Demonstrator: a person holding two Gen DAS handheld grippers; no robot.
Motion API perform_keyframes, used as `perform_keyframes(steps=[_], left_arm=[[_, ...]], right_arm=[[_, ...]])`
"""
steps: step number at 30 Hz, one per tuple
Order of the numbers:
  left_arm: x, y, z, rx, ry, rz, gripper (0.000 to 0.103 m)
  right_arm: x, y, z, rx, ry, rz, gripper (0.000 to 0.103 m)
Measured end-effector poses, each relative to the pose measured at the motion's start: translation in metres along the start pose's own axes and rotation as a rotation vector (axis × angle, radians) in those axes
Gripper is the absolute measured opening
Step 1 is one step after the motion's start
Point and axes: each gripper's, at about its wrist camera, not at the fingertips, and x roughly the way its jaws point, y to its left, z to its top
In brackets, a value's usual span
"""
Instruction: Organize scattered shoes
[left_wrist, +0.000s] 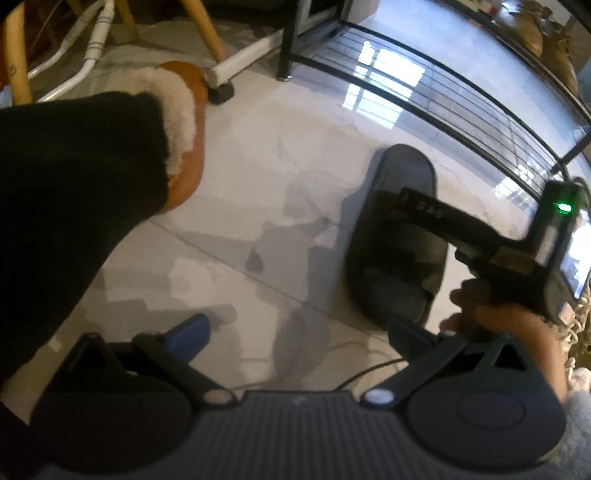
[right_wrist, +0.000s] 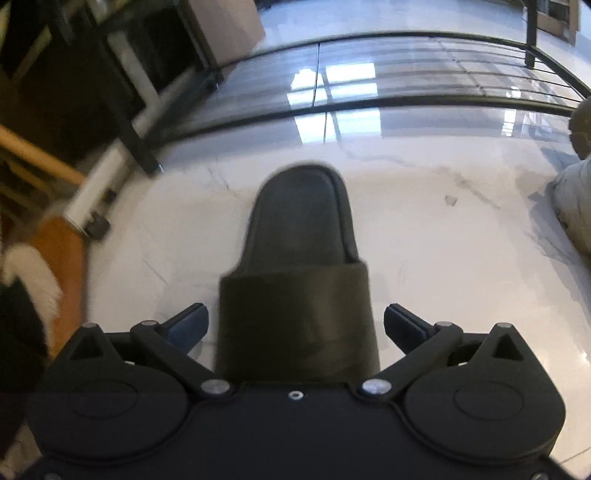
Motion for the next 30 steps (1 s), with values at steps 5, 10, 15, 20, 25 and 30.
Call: perform_keyframes(steps=[5, 10, 15, 20, 25, 30], left_arm=[[-0.01, -0.031, -0.005, 0.056, -0.038, -0.056, 0.102], [-0.018, -0.066, -0.018, 0.148, -0.082, -0.083, 0.102], [-0.018, -0.088, -0.026, 0.193, -0.111, -0.075, 0.102], [-0.015, -0.117, -0.035, 0.22, -0.09, -0.071, 0.102], [-0.026, -0.181, -0.049, 0.373, -0.171, -0.172, 0.102], [-0.027, -0.258, -0.081, 0.498, -0.119, -0.349, 0.102]], right_arm=[[-0.067, -0.04, 0.01, 0.069, -0.079, 0.019, 0.103], [-0.165, -0.109, 0.037, 0.155, -0.155, -0.038, 0.103], [-0.284, -0.159, 0.064, 0.231, -0.306, -0.122, 0.103], [-0.424, -0.173, 0.041, 0.123, -0.624, -0.228, 0.103], [-0.519, -0.179, 0.001, 0.112, -0.982, -0.363, 0.103], [-0.552, -0.196, -0.038, 0.09, -1.302, -0.52, 0.103]])
